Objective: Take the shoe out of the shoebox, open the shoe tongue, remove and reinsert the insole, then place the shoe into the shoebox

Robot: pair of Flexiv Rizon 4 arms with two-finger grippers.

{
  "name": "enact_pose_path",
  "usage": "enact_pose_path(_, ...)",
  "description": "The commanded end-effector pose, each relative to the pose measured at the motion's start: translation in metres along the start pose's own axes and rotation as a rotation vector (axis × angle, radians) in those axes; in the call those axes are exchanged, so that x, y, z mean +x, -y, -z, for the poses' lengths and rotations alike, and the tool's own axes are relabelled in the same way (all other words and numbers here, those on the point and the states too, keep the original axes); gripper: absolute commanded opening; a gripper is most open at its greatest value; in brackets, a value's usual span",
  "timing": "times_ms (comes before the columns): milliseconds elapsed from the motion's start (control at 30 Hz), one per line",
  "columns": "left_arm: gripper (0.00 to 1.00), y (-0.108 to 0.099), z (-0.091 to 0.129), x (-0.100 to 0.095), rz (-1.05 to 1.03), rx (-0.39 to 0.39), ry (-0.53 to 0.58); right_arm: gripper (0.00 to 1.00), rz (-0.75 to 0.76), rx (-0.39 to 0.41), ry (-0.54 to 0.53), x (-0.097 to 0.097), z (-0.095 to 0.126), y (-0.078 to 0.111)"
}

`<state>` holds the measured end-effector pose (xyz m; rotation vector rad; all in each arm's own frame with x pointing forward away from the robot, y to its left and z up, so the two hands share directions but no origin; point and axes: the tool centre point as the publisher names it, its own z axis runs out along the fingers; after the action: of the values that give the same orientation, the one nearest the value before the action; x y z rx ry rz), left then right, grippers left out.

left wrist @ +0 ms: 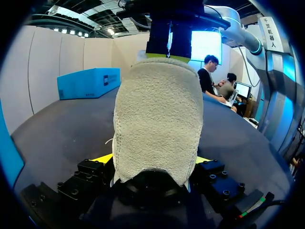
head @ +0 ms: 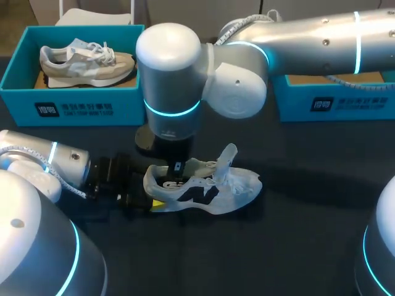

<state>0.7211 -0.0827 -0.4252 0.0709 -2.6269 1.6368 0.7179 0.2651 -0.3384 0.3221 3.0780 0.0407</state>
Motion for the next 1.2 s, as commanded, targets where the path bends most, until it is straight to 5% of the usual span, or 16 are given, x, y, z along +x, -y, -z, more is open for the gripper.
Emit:
enact_pose_path(33, 0.0, -0.003, 0.0, -0.002, 0.0, -0.004, -0.001, 0.0, 0.029, 0.005, -0.03, -0.008, -0.015, -0.005)
enact_pose_path(500, 0.0, -0.003, 0.0, -0.002, 0.0, -0.004, -0.001, 0.0, 0.022, 0.006, -0.069, -0.006, -0.038, 0.008)
enact_pose_path(667, 0.0, -0.003, 0.0, -0.002, 0.0, -0.004, -0.001, 0.45, 0.026, 0.008, -0.048, -0.013, -0.038, 0.009)
enact_pose_path(967, 0.0, -0.003, 0.0, -0.002, 0.0, -0.004, -0.001, 0.8, 0.037, 0.005, 0.014, -0.021, -0.039, 0.003)
enact_pose_path(1200, 0.0, -0.003, 0.0, -0.002, 0.0, -0.004, -0.001, 0.73, 0.041, -0.007, 0.0, -0.022, -0.052, 0.001)
